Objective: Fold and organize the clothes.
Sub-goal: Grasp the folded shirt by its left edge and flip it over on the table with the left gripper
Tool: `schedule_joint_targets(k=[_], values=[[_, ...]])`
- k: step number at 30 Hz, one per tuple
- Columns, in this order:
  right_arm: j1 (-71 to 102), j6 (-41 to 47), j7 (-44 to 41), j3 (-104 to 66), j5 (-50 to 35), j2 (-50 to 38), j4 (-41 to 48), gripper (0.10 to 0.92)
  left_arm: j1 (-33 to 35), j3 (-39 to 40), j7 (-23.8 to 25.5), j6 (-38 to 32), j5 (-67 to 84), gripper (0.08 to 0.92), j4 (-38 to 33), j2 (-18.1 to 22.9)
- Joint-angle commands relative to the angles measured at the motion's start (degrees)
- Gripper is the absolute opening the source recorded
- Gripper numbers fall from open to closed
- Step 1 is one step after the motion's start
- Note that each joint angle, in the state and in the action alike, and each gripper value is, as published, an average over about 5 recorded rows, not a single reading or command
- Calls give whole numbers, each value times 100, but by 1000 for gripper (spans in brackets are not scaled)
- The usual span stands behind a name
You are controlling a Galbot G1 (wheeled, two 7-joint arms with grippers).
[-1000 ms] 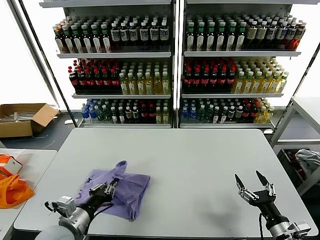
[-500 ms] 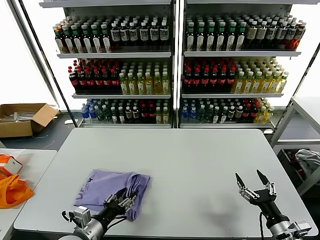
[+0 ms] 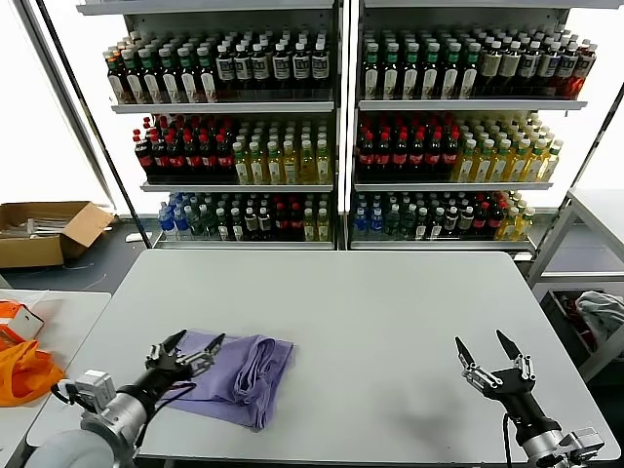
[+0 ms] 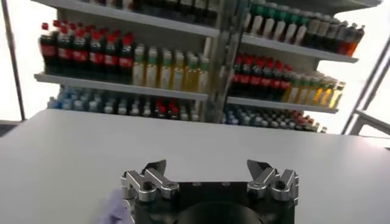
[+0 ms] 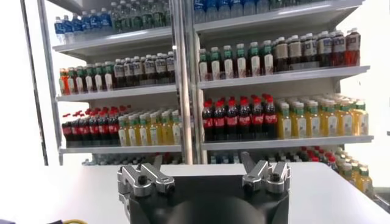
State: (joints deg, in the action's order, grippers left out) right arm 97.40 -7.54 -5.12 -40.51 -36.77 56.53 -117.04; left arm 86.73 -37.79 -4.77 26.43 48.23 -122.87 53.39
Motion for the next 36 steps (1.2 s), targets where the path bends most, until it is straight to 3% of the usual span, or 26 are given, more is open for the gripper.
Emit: schedule_joint_targets(k=[1,15,25,28,36], values=[[2,24,1,2,-6,-41,-54,823,-387,-37,-269,29,205,823,1259,-263],[76,32,-23,-84,-6,-40,-62,823,-562,400,-155,-95,-433,823,1710,208],[35,36,-34,-46,4,1,-62,823,-337,416,4,-43,-481,818,1482,331],[38,30,-31,-56,-1,-4,-61,823,-282,437,52,-66,-529,767,1461,397],[70,-9,-32,-113,-39,-24,-57,823,-167,437,111,-195,-612,533,1476,573]])
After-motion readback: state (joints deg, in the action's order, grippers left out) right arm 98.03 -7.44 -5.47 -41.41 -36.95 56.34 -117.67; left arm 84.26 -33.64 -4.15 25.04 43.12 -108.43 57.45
